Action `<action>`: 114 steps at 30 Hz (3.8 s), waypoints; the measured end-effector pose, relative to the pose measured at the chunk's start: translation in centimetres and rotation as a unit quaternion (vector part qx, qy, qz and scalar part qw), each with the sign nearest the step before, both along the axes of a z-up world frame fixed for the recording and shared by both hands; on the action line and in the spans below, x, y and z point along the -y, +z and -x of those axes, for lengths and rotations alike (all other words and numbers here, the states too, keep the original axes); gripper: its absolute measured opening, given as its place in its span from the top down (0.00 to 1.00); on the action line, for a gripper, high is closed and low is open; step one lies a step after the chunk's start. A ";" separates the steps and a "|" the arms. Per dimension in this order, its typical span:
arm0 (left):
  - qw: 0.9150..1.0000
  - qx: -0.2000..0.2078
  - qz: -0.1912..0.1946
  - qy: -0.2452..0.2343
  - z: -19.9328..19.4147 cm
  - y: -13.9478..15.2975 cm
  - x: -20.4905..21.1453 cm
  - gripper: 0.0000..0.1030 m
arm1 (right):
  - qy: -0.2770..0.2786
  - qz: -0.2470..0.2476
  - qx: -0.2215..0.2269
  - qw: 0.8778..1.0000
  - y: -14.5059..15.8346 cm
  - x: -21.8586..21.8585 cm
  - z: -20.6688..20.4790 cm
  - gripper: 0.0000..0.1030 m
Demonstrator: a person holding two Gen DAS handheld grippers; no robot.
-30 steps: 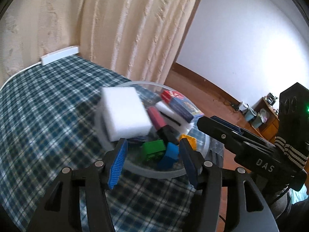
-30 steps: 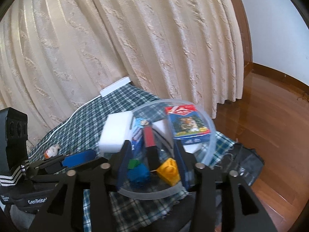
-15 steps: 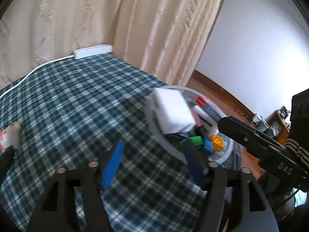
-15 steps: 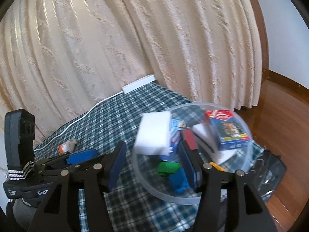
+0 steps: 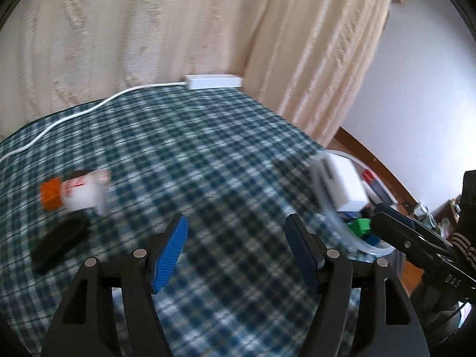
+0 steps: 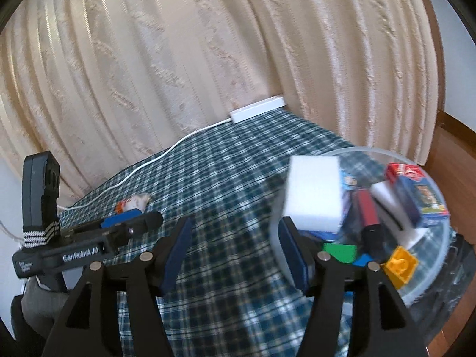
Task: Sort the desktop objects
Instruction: 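Bring both tools back toward the remaining bottle and comb on the bed, then grasp the black comb with left tool while right tool grasps the white bottle, then carry the comb with left tool while right tool carries the bottle to the bowl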
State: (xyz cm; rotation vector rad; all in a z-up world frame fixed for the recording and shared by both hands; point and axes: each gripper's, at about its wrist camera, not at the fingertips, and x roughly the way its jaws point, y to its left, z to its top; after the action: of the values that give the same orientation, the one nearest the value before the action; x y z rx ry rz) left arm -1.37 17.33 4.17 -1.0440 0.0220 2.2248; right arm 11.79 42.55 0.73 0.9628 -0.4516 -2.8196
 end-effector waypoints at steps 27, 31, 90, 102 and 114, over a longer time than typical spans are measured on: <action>0.992 0.003 0.073 0.099 6.9 -4.7 12.4 0.31 | 0.093 -0.001 0.051 0.994 -2.7 8.4 4.4 0.36; 0.992 0.008 0.079 0.099 7.3 -5.3 12.5 0.31 | 0.100 -0.004 0.059 0.993 -3.1 9.2 5.0 0.36; 0.993 0.012 0.076 0.091 7.1 -5.4 14.3 0.70 | 0.269 -0.085 0.047 0.958 -6.8 23.7 19.8 0.43; 0.993 0.005 0.080 0.090 7.5 -5.5 13.9 0.69 | 0.279 -0.131 0.052 0.950 -7.4 24.6 20.0 0.52; 0.994 0.002 0.082 0.078 7.3 -5.4 13.6 0.60 | 0.244 -0.106 0.073 0.961 -6.6 21.4 17.5 0.59</action>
State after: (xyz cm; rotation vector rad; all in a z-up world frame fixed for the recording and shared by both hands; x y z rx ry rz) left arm -8.65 3.76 -1.25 -1.1744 0.1274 2.3931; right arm -5.74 21.16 -5.89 1.1414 0.0778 -2.3886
